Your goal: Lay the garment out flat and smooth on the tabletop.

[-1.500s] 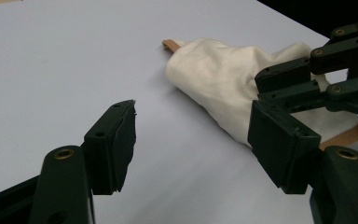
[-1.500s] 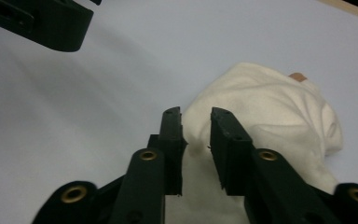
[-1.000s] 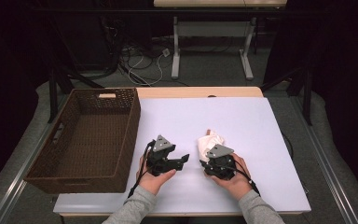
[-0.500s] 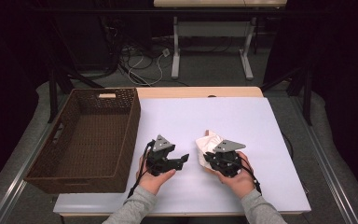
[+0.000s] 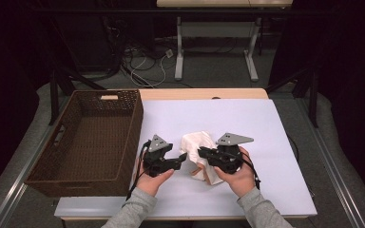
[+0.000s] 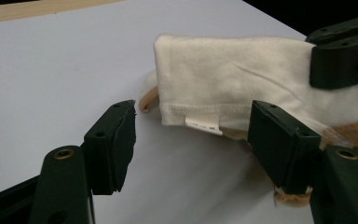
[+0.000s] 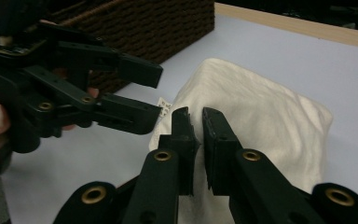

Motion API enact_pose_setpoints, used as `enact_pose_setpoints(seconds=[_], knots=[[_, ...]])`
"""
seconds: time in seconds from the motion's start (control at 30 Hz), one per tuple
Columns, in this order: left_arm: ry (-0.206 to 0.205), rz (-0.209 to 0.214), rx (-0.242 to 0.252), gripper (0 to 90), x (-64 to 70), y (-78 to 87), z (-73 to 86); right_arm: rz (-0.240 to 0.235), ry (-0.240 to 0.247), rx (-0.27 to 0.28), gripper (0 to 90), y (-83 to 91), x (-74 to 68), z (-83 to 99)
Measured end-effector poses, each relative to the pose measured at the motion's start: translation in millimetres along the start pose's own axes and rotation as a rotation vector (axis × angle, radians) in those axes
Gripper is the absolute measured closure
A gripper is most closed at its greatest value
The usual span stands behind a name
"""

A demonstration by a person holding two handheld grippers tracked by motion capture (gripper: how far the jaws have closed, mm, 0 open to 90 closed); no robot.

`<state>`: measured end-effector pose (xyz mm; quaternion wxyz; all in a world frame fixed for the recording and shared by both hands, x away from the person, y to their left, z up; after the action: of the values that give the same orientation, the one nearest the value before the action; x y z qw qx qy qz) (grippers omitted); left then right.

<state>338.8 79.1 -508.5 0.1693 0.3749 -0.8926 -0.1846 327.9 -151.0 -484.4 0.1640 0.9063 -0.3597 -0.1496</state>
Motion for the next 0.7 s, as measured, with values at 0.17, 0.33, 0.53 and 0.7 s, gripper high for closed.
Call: enact_pose_setpoints(seconds=[0.17,0.33,0.53,0.7], knots=[[0.001,-0.011,0.012,32.9,-3.1,5.2,-1.5,-0.023,0.015,0.008,83.8,-4.7,-11.1,-4.1],[-0.007,-0.004,0.003,33.0,0.1,6.1,0.6,-0.003,0.001,0.008,83.8,-9.3,-5.3,0.4],[-0.021,0.020,-0.027,34.1,9.4,5.7,8.2,0.013,-0.023,0.017,83.8,-10.0,2.9,4.8],[-0.024,0.053,-0.049,36.2,19.9,0.4,17.5,0.019,-0.026,0.018,83.8,-9.9,4.8,5.4]])
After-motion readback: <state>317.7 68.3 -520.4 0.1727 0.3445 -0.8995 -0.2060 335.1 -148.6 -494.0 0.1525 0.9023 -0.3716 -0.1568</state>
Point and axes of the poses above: each handheld gripper's, and its own axes: y roughly backward along the jaws, z roughly out of its underside, x roughly to its right, the point moved 1 cm from there along -y, roughly forward along the jaws, and after that the axes turned 4 degrees about x, right-handed, at the moved point
